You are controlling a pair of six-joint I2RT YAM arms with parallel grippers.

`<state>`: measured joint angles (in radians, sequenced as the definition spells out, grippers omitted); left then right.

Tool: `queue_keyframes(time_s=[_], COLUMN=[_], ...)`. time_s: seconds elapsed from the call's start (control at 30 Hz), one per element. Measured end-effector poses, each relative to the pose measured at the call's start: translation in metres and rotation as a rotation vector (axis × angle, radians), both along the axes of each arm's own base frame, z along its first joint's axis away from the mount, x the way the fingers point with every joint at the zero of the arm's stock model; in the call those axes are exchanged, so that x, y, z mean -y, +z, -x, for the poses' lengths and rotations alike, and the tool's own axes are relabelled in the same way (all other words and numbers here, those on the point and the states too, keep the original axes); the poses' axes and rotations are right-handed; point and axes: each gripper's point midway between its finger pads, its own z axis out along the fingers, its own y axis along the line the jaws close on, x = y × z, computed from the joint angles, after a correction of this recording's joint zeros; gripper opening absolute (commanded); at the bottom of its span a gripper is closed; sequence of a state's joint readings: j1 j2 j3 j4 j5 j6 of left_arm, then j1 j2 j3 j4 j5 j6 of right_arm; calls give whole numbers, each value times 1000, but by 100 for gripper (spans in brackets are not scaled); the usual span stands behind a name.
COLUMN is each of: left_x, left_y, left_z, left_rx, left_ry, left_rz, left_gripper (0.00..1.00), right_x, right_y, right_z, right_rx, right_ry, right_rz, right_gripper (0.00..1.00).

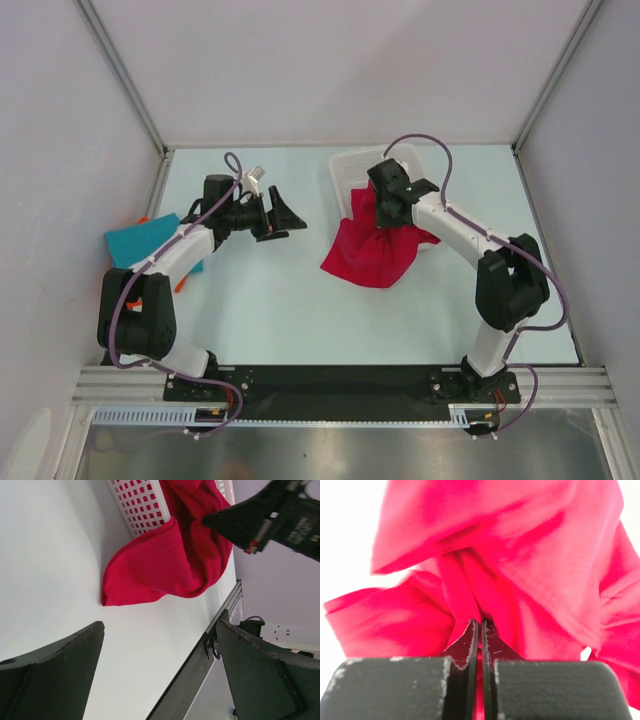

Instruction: Fold and stack the t-shirts

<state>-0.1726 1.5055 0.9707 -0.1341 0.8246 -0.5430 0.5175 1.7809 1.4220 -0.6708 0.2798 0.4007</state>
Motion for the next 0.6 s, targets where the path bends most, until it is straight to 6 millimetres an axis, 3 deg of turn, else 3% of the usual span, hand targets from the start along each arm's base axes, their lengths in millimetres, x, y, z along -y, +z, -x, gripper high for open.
queue_keyframes(time_s=[0.2,0.33,0.47,0.6], left_x=[1,0,-1,-3], left_y=[-1,0,1,4], left_z=[-2,-4,-8,-12], left_rx=[-7,1,8,16], left_ry=[3,8,22,39], left_rz=[3,0,-11,-23], left_gripper=[100,100,99,99], right_x=[-46,-84,-132,-186], right_y=[74,129,198,247], right_z=[-7,3,31,73], right_rx=[159,247,352,423], right_ry=[108,203,337,497], right_rz=[-40,-86,-159,-244], right_gripper=[0,0,0,0])
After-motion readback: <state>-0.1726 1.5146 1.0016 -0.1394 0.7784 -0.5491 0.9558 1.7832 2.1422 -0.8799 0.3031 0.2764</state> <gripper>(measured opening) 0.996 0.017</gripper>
